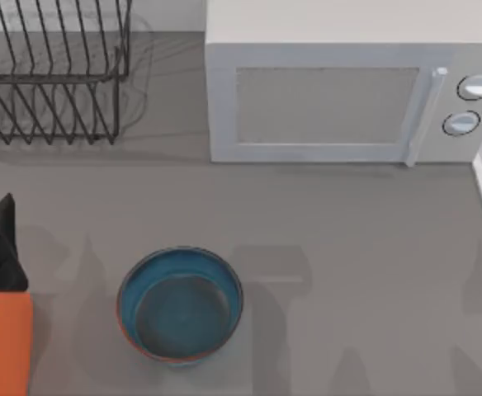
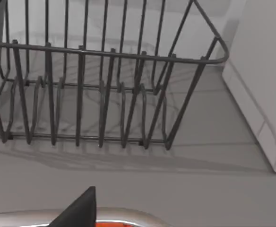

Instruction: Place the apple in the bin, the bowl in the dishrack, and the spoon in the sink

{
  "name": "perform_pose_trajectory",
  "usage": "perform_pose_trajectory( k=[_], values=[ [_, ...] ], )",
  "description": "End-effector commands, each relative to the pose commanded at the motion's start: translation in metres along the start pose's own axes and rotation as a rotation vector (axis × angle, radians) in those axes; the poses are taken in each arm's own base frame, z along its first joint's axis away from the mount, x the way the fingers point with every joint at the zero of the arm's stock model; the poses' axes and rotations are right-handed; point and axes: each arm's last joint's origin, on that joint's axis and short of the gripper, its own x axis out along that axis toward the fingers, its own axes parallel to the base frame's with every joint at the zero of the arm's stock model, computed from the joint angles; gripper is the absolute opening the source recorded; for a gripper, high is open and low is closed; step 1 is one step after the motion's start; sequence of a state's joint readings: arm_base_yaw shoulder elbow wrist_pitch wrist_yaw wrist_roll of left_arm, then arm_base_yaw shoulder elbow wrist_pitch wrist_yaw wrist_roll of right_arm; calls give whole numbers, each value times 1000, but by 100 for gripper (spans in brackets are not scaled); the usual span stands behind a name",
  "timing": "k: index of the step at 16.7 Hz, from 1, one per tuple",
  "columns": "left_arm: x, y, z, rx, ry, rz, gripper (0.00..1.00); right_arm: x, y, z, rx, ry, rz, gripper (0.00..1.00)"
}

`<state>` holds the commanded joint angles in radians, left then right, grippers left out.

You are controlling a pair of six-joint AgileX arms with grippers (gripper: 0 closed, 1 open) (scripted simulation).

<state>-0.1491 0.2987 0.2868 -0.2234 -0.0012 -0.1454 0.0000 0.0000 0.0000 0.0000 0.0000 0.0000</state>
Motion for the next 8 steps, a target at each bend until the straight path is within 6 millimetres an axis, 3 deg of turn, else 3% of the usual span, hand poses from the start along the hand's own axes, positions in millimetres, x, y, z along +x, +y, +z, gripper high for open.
perform_pose_trajectory(
  k=[4, 8],
  values=[
    [27, -31, 46, -93, 340, -73, 100, 0, 0, 0, 0, 0, 0, 100],
    [80, -82, 66, -120, 744, -59, 100, 0, 0, 0, 0, 0, 0, 100]
  ],
)
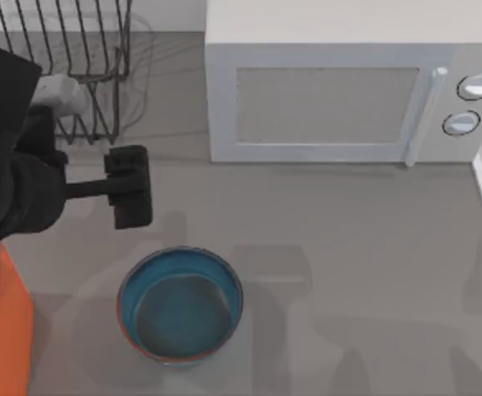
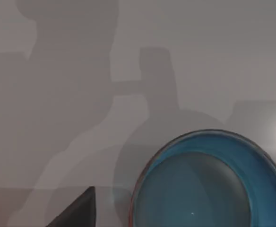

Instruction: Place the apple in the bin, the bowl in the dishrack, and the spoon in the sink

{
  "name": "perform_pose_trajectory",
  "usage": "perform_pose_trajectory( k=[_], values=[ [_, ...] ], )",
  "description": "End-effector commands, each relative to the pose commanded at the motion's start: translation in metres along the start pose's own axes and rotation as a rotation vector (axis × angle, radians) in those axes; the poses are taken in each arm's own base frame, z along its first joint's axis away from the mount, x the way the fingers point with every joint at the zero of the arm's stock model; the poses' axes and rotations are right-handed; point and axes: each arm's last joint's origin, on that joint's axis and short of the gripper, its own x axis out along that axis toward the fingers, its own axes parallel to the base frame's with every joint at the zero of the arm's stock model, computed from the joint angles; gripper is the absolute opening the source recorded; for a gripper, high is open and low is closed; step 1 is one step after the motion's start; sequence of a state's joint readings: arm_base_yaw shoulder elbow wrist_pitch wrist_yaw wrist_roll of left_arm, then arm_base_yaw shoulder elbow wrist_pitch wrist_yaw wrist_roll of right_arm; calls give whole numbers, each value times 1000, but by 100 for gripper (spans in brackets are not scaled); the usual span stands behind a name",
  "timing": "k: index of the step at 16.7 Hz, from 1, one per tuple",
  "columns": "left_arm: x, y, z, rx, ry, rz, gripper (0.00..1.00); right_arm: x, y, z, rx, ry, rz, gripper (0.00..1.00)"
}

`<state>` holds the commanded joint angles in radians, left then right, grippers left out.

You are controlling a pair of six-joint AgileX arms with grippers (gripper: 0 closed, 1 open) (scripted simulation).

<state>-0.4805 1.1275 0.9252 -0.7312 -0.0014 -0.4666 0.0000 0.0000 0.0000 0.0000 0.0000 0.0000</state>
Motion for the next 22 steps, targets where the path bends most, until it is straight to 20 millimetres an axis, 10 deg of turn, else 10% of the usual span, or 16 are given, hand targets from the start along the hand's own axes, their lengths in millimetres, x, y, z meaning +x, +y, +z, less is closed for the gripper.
perform_pose_trajectory(
  k=[11, 22],
  values=[
    [102, -140, 13, 6, 555, 268, 100, 0, 0, 0, 0, 0, 0, 100],
    [125, -142, 0, 10, 574, 288, 100, 0, 0, 0, 0, 0, 0, 100]
  ],
)
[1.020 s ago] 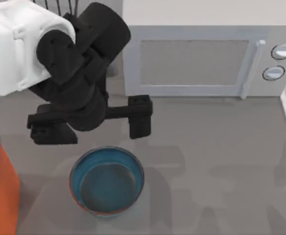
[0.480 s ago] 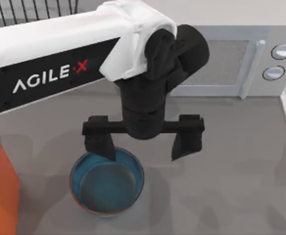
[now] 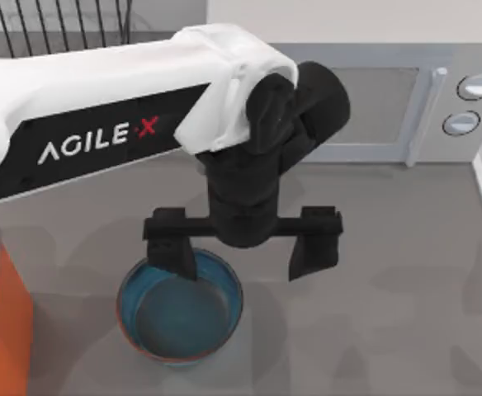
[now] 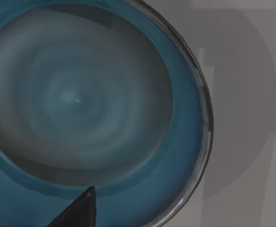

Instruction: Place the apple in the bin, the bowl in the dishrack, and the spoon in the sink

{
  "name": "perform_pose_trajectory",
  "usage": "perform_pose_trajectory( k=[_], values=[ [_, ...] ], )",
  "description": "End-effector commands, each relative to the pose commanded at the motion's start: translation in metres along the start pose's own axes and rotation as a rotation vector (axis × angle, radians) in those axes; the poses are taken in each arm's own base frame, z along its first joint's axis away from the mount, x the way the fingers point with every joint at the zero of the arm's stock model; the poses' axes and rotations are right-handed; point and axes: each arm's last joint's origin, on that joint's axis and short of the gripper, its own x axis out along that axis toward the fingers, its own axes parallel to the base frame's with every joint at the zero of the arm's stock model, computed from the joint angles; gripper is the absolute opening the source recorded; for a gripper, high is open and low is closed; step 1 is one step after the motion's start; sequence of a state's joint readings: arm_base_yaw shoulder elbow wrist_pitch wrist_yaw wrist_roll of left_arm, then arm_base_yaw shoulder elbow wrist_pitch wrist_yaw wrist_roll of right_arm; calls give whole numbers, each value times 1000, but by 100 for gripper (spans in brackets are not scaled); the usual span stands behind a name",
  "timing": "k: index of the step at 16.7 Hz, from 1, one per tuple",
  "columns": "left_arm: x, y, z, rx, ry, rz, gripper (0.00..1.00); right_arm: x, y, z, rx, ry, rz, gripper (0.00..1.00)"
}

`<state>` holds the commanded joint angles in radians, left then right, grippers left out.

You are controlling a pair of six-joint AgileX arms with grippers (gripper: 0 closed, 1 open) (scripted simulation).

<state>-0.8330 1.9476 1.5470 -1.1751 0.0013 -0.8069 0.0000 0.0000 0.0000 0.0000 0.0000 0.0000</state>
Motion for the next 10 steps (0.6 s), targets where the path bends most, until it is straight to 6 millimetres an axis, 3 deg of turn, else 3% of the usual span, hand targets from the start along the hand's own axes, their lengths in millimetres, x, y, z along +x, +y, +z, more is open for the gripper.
perform_pose_trajectory(
  k=[6, 10],
  values=[
    [69, -1, 0, 0, -8, -9, 100, 0, 0, 0, 0, 0, 0, 100],
    [78, 0, -1, 0, -4, -4, 100, 0, 0, 0, 0, 0, 0, 100]
  ],
)
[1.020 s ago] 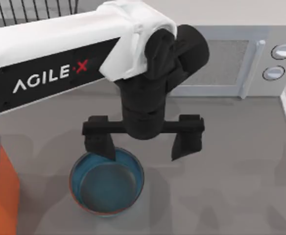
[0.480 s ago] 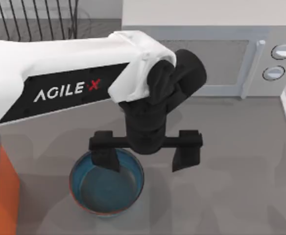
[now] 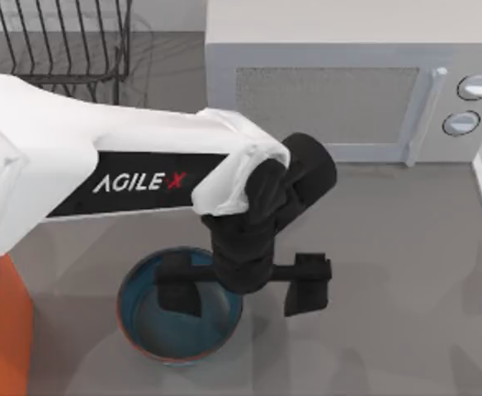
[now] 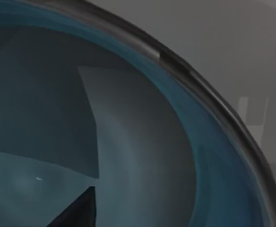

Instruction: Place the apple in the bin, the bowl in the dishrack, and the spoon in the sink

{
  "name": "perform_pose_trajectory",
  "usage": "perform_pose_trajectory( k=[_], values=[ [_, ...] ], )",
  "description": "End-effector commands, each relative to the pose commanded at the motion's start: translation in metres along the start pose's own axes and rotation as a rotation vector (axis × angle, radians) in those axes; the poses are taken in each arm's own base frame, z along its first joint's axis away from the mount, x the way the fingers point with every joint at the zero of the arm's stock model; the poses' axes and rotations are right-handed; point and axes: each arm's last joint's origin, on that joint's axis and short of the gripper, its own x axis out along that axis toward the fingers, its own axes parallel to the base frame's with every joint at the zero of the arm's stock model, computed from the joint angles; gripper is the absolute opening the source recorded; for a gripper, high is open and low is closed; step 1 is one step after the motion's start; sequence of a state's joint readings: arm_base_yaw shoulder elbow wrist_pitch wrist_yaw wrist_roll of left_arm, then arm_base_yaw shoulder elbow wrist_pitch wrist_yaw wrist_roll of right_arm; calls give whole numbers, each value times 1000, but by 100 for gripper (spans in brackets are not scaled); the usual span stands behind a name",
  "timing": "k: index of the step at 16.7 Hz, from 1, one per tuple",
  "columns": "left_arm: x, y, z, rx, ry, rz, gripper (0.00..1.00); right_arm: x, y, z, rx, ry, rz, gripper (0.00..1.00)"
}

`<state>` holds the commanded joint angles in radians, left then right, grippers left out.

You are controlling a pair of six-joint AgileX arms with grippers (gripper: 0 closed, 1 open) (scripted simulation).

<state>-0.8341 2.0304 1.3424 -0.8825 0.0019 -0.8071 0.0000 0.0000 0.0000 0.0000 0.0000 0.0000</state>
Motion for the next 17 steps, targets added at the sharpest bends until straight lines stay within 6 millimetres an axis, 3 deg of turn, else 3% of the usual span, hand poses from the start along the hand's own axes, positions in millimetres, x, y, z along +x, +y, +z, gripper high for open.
perform_pose_trajectory(
  k=[1, 14, 17],
  values=[
    [0, 0, 0, 0, 0, 0, 100, 0, 0, 0, 0, 0, 0, 100],
    [0, 0, 0, 0, 0, 0, 2, 0, 0, 0, 0, 0, 0, 100],
    [0, 0, 0, 0, 0, 0, 0, 0, 0, 0, 0, 0, 0, 100]
  ],
)
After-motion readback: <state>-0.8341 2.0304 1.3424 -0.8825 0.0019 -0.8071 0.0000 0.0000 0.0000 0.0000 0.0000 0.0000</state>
